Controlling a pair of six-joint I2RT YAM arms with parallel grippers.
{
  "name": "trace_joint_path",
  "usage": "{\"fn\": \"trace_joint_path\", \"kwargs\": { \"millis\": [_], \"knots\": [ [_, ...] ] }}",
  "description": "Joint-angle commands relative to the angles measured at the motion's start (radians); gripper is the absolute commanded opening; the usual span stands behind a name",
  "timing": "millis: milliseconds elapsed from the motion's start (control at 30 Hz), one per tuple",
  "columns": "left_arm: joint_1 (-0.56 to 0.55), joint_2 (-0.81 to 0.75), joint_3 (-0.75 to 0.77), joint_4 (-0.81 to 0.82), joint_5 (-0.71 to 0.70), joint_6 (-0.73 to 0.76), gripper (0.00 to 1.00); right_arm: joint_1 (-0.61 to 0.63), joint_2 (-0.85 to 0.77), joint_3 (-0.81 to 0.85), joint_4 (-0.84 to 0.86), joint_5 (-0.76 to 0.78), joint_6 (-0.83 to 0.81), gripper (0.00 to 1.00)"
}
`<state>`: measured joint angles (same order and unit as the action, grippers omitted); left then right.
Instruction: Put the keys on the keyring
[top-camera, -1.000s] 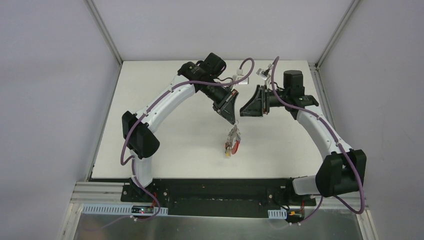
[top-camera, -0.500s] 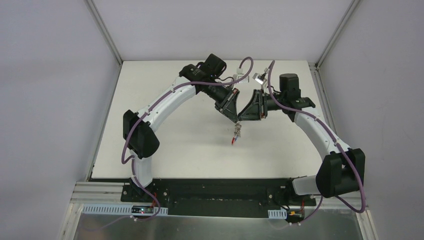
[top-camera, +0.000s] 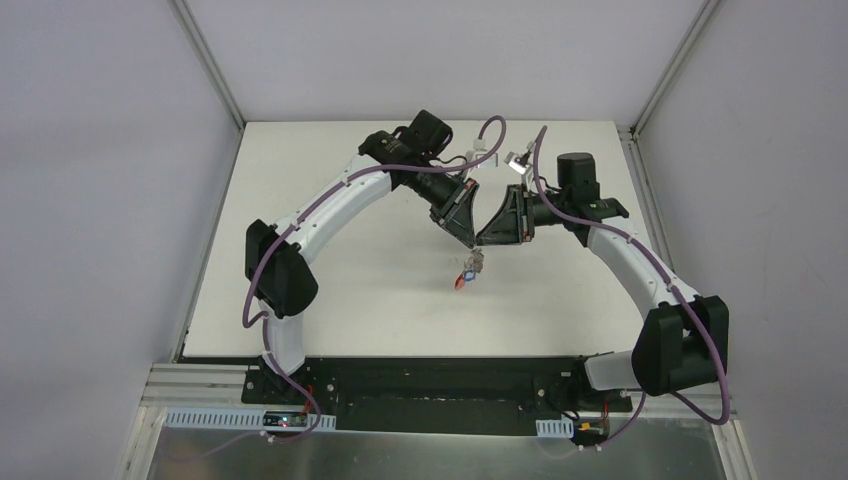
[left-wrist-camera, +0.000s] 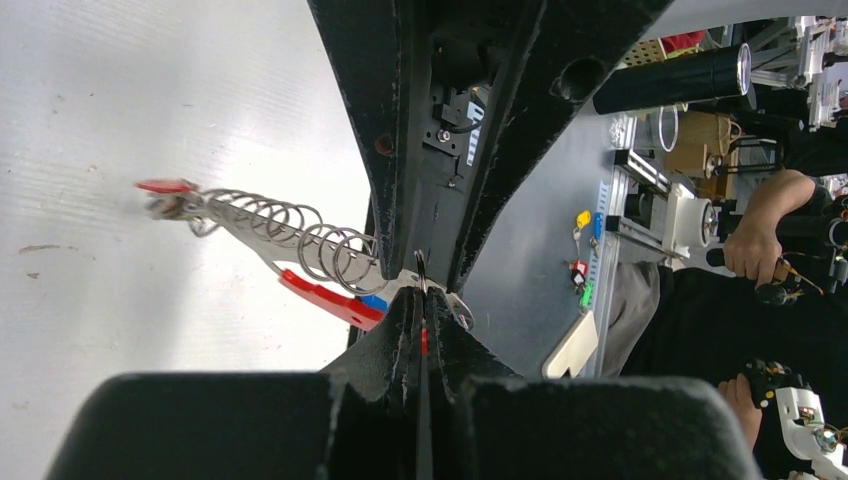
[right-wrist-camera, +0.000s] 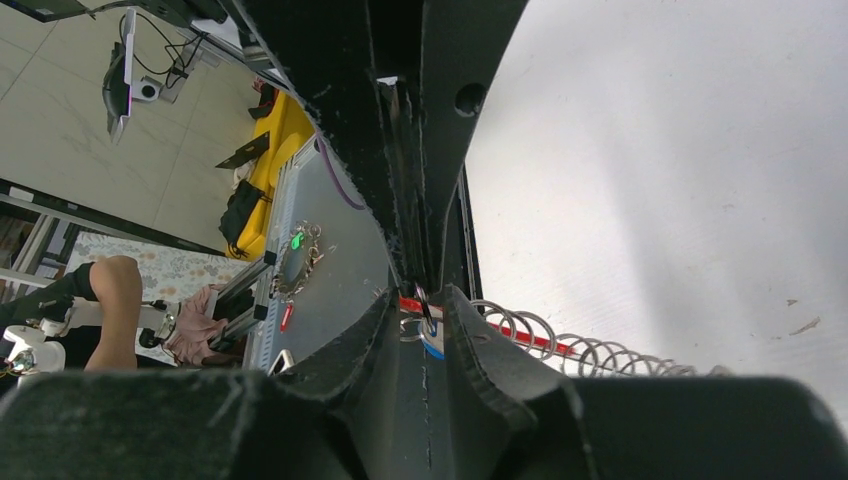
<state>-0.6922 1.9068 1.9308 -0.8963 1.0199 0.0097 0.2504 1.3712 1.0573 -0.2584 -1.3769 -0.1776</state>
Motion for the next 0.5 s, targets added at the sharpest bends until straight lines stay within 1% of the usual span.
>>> {"fn": "trace_joint_path", "kwargs": {
  "millis": [0, 167, 200, 367, 467],
  "knots": [
    [0.008, -0.07, -0.004, 0.025, 0.052, -0.007, 0.0, -0.006, -0.034, -0.005, 0.011, -0.03, -0.032, 0.23],
    [0.011, -0.072, -0.013, 0.031, 0.056, -0.007, 0.0, -0.006, -0.031, -0.008, 0.015, -0.035, -0.033, 0.21],
    [0.011, -0.072, -0.013, 0.033, 0.055, -0.032, 0.0, -0.005, -0.03, -0.008, 0.015, -0.034, -0.032, 0.21],
    [0.014, -0.067, -0.015, 0.043, 0.061, -0.048, 0.0, -0.004, -0.029, -0.01, 0.021, -0.042, -0.028, 0.16],
    [0.015, -0.064, -0.016, 0.052, 0.065, -0.056, 0.0, -0.005, -0.029, -0.018, 0.023, -0.039, -0.029, 0.16]
  ]
}}
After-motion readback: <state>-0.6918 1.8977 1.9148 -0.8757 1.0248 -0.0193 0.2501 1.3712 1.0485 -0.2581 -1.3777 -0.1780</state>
